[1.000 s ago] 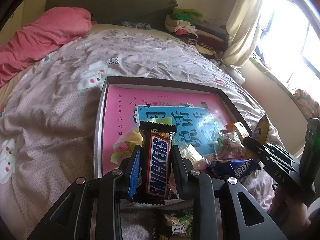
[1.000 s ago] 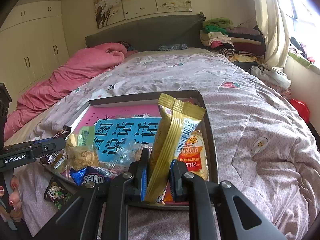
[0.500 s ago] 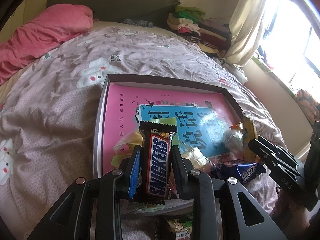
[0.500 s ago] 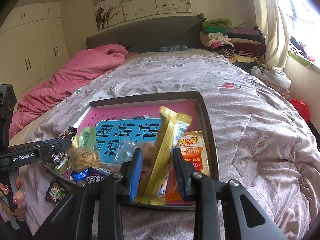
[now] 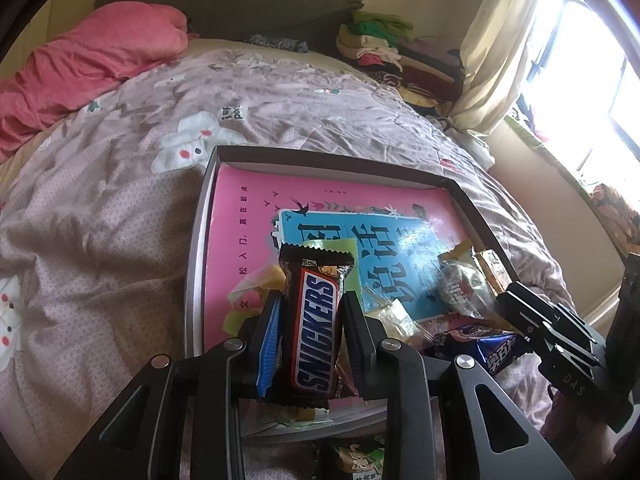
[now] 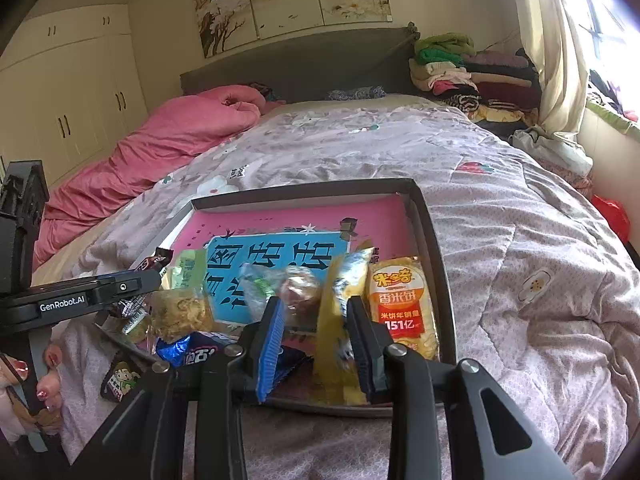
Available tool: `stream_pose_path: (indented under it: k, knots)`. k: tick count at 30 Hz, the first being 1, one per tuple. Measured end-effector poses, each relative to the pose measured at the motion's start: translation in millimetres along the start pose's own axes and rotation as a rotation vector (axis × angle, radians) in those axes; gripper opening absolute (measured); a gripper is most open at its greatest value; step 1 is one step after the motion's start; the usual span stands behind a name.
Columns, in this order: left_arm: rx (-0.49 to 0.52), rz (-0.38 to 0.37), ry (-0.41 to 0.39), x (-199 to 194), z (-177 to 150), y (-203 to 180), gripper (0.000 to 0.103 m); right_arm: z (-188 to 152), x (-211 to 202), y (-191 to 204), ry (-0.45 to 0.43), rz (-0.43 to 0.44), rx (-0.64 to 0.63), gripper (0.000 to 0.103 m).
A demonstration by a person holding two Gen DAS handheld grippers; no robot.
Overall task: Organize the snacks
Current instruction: 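Open the right tool releasing the yellow bar while the left tool releases the Snickers into the tray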
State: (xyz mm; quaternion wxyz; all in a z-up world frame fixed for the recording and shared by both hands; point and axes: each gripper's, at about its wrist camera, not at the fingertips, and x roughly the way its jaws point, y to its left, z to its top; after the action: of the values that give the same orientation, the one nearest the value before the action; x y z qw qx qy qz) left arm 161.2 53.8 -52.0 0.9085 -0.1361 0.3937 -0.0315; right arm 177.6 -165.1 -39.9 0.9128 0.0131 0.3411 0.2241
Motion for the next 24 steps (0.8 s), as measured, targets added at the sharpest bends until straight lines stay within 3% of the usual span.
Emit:
stream_pose_path:
  k: [9,24]
  knots:
    - [-0.014,-0.005,0.014,3.1,0.6,3.9,0.032,-0.2,-0.7,-1.4,-0.002,-0.003,0.006,0.036]
    - [-0.030,0.003,0.029,3.0,0.4,6.6,0.047,2.1,-5.3,-2.6,-0.018,-0.025,-0.004,0.038]
